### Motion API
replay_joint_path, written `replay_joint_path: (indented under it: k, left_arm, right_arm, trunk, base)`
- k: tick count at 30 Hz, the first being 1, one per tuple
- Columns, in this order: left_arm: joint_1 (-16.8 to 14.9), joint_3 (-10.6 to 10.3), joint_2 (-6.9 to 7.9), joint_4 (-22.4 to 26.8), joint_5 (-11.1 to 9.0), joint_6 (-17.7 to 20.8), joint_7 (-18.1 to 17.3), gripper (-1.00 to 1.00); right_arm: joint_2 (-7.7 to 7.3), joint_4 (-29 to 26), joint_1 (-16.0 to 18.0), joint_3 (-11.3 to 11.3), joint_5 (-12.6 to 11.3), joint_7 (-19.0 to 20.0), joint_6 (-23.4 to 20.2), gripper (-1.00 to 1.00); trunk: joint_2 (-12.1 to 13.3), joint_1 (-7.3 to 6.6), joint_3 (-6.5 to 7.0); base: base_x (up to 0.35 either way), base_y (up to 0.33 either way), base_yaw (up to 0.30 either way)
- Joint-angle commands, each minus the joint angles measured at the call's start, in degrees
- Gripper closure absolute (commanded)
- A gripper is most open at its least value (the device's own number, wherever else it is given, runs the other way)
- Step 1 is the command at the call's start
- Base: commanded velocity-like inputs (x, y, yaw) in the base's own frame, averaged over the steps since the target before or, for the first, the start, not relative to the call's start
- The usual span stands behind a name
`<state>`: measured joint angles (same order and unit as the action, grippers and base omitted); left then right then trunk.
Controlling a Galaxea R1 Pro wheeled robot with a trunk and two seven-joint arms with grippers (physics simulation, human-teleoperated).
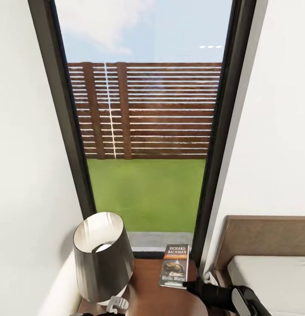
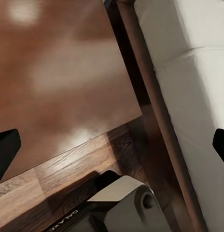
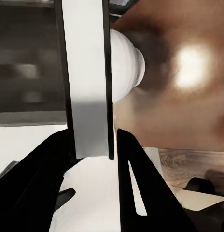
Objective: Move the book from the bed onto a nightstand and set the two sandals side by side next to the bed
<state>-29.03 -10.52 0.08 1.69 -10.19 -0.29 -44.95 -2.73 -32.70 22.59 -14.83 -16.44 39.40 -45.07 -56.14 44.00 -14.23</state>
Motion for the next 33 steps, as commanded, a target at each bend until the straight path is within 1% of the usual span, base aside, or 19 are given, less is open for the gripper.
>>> replay_joint_path:
  k: [1, 5, 8, 9, 13, 15, 33]
  left_arm:
    - [0.0, -0.5, 0.01, 0.0, -0.5, 0.0, -0.1, -1.00]
    - [0.0, -0.5, 0.01, 0.0, -0.5, 0.0, -0.1, -1.00]
    - [0.0, -0.5, 0.01, 0.0, -0.5, 0.0, -0.1, -1.00]
    - [0.0, -0.5, 0.01, 0.0, -0.5, 0.0, -0.1, -1.00]
    - [0.0, -0.5, 0.01, 0.0, -0.5, 0.1, -0.1, -1.00]
    - [0.0, -0.5, 0.01, 0.0, -0.5, 0.1, -0.1, -1.00]
    - [0.0, -0.5, 0.01, 0.0, -0.5, 0.0, -0.1, -1.00]
  right_arm:
    - [0.00, 0.0, 0.0, -0.1, -1.5, -0.1, -0.3, 1.00]
    - [-0.01, 0.0, 0.0, -0.1, -4.5, -0.5, -0.4, 1.00]
    - [0.00, 0.0, 0.0, -0.1, -5.1, -0.6, -0.5, 1.00]
    - [-0.08, 0.0, 0.0, -0.1, -5.5, -0.4, -6.0, 1.00]
    - [-0.11, 0.0, 0.0, -0.1, -5.7, -0.3, -8.4, 1.00]
    - [-0.10, 0.0, 0.0, -0.1, -5.6, -0.2, -8.8, 1.00]
    - [0.15, 0.0, 0.0, 0.1, -5.6, -0.5, -8.8, 1.00]
  trunk:
    - [-0.5, 0.23, -0.26]
    - [-2.1, 1.11, -0.98]
    - [-3.3, 1.77, -1.52]
    - [-3.7, 1.99, -1.70]
    - [-5.3, 2.87, -2.42]
    - [-6.1, 3.31, -2.78]
    - [-13.3, 7.26, -6.01]
  base:
    - [0.000, 0.000, 0.000]
    - [0.000, 0.000, 0.000]
    - [0.000, 0.000, 0.000]
    - [0.000, 0.000, 0.000]
    - [0.000, 0.000, 0.000]
    - [0.000, 0.000, 0.000]
    - [0.000, 0.000, 0.000]
